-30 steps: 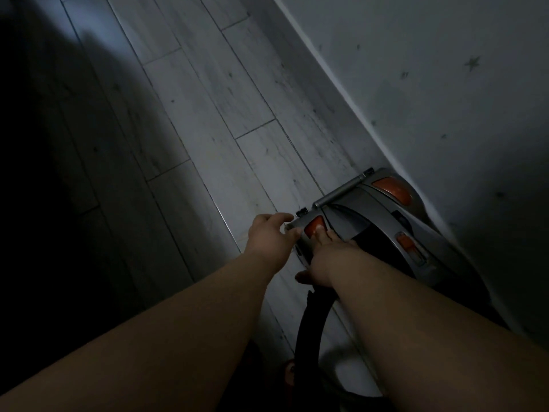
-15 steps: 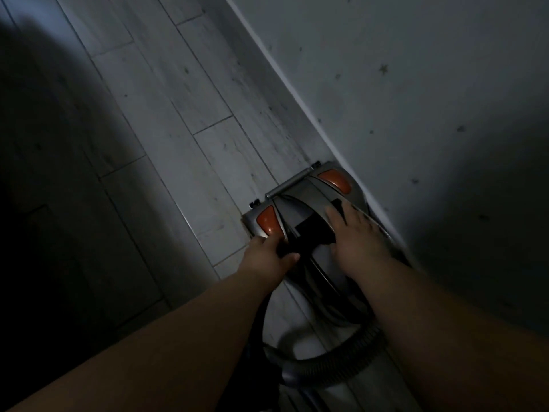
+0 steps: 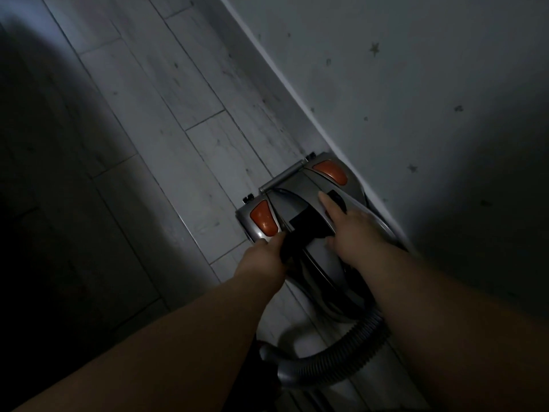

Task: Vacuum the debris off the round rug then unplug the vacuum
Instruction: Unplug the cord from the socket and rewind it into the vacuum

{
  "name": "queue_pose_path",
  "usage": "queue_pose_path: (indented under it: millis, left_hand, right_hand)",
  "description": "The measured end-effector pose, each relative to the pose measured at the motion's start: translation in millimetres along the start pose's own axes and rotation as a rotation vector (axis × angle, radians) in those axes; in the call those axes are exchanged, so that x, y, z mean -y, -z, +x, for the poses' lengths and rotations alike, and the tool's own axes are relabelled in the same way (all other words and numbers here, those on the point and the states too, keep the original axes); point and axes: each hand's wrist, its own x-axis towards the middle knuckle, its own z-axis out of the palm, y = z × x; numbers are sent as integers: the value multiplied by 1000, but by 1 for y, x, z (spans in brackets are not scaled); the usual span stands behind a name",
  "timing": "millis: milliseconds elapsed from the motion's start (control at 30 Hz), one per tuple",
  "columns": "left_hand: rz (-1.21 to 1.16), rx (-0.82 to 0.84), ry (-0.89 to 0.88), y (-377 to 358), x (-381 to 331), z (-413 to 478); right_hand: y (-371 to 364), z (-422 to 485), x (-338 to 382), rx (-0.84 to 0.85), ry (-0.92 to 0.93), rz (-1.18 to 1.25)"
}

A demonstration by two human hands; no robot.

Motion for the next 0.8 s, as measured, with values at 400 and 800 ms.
queue_pose_path:
  millis: [400,800]
  left_hand:
    - [-56,-28,-21,-3,5,0]
    - [22,10,-5,34,31,1]
  right_hand:
    - [7,10,8,-19,-71,276]
    - [5,15,42,32,-153,555]
